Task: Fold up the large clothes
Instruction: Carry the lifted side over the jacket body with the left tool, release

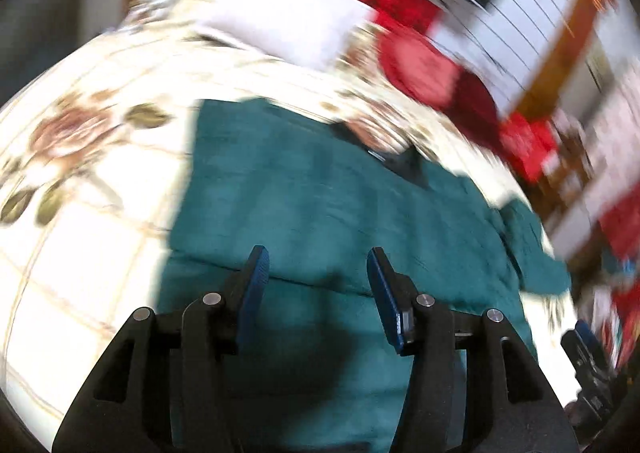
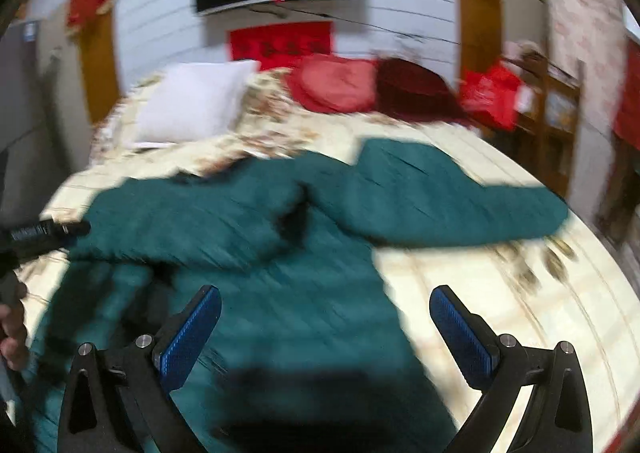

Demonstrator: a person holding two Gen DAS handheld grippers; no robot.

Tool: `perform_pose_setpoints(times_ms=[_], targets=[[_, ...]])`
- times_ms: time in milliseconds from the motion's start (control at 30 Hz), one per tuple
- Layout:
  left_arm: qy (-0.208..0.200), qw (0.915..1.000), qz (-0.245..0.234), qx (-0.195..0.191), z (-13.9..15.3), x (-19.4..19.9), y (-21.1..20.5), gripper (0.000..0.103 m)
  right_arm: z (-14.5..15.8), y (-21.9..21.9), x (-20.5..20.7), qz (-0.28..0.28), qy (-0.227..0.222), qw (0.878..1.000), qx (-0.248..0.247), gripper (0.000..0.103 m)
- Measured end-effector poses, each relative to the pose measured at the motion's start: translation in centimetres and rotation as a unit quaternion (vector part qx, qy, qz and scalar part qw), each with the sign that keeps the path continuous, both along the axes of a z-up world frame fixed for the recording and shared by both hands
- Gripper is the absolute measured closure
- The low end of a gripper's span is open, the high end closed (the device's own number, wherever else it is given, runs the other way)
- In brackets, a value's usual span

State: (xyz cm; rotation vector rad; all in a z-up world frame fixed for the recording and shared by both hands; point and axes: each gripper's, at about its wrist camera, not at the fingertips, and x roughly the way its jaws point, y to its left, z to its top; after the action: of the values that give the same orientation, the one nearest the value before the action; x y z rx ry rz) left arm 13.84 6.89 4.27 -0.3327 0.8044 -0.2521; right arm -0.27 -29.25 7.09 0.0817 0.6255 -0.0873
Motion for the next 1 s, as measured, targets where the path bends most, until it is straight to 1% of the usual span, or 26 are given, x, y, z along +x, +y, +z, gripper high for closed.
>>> perform_pose_setpoints(times_ms=[67, 100, 167, 233, 267, 333, 367, 400, 433, 467, 500, 567, 633, 700, 733, 800, 833, 867, 900, 967, 1000], targets=[[0.004, 0.9993, 0.035, -0.014, -0.8, 0.3, 1.8, 0.052, 0.4, 1.7, 2.8, 0.067, -0.006, 0.997, 0.039, 0.0], [0.01, 0.9989, 0.043, -0.013, -1.2, 0.5, 2.2, 0.052, 0.3, 2.3, 3.9, 0.089, -0.002, 0.995, 0.049, 0.0], [0.033, 0.9983, 0.048, -0.004, -2.2, 1.4, 1.9, 0.052, -0.4, 3.7, 6.6, 0.139, 0.014, 0.988, 0.065, 0.0], [0.04, 0.9979, 0.052, -0.007, -2.7, 1.7, 2.3, 0.052, -1.8, 4.0, 8.9, 0.174, 0.033, 0.98, 0.095, 0.0], [0.043, 0.9976, 0.053, 0.002, -2.8, 2.1, 2.0, 0.052, -2.8, 3.8, 10.1, 0.181, 0.046, 0.976, 0.111, 0.0], [0.039, 0.998, 0.041, 0.028, -2.7, 2.7, 0.7, 0.052, -4.4, 2.6, 11.8, 0.158, 0.068, 0.977, 0.124, 0.0], [0.038, 0.9977, 0.035, 0.042, -2.9, 2.7, 0.2, 0.052, -5.4, 1.9, 12.4, 0.144, 0.088, 0.976, 0.135, 0.0], [0.045, 0.9976, 0.029, 0.043, -3.3, 2.9, 0.1, 0.052, -6.6, 0.8, 13.1, 0.121, 0.12, 0.974, 0.152, 0.001], [0.055, 0.9975, 0.022, 0.038, -3.6, 3.3, -0.1, 0.051, -7.7, -0.4, 13.5, 0.096, 0.139, 0.971, 0.168, 0.002], [0.061, 0.9973, 0.019, 0.035, -4.3, 3.9, -0.3, 0.048, -7.8, -1.2, 13.3, 0.091, 0.13, 0.97, 0.181, 0.003], [0.064, 0.9972, 0.017, 0.033, -4.7, 4.0, -0.4, 0.046, -7.6, -1.5, 13.2, 0.091, 0.127, 0.971, 0.181, 0.003], [0.064, 0.9973, 0.015, 0.033, -5.1, 3.9, -0.5, 0.041, -7.6, -1.4, 13.0, 0.089, 0.128, 0.975, 0.159, 0.003], [0.062, 0.9972, 0.011, 0.04, -5.3, 3.6, -0.8, 0.037, -7.8, -0.9, 12.7, 0.093, 0.125, 0.976, 0.149, 0.001], [0.062, 0.997, 0.011, 0.045, -5.3, 3.4, -1.0, 0.036, -7.8, -0.2, 12.8, 0.105, 0.132, 0.978, 0.124, 0.0], [0.06, 0.9971, 0.012, 0.045, -5.2, 3.3, -1.0, 0.036, -7.8, -0.3, 12.6, 0.106, 0.131, 0.978, 0.122, 0.0], [0.056, 0.9975, 0.017, 0.04, -4.8, 2.8, -0.7, 0.036, -7.4, -0.5, 11.8, 0.111, 0.122, 0.977, 0.138, 0.002], [0.056, 0.9977, 0.019, 0.035, -4.5, 2.5, -0.5, 0.036, -6.8, -1.4, 11.0, 0.106, 0.106, 0.977, 0.149, 0.004], [0.056, 0.9978, 0.025, 0.025, -4.2, 2.1, -0.2, 0.036, -5.4, -2.6, 9.6, 0.092, 0.082, 0.98, 0.155, 0.005], [0.055, 0.998, 0.028, 0.014, -3.8, 1.7, 0.2, 0.036, -4.6, -3.5, 9.0, 0.082, 0.065, 0.983, 0.152, 0.004], [0.049, 0.9984, 0.029, 0.006, -3.1, 1.0, 0.5, 0.036, -2.1, -6.8, 7.2, 0.046, 0.031, 0.991, 0.118, 0.004], [0.046, 0.9983, 0.033, 0.012, -2.7, 0.6, 0.5, 0.036, -1.2, -8.8, 6.6, 0.017, 0.025, 0.995, 0.094, 0.004]])
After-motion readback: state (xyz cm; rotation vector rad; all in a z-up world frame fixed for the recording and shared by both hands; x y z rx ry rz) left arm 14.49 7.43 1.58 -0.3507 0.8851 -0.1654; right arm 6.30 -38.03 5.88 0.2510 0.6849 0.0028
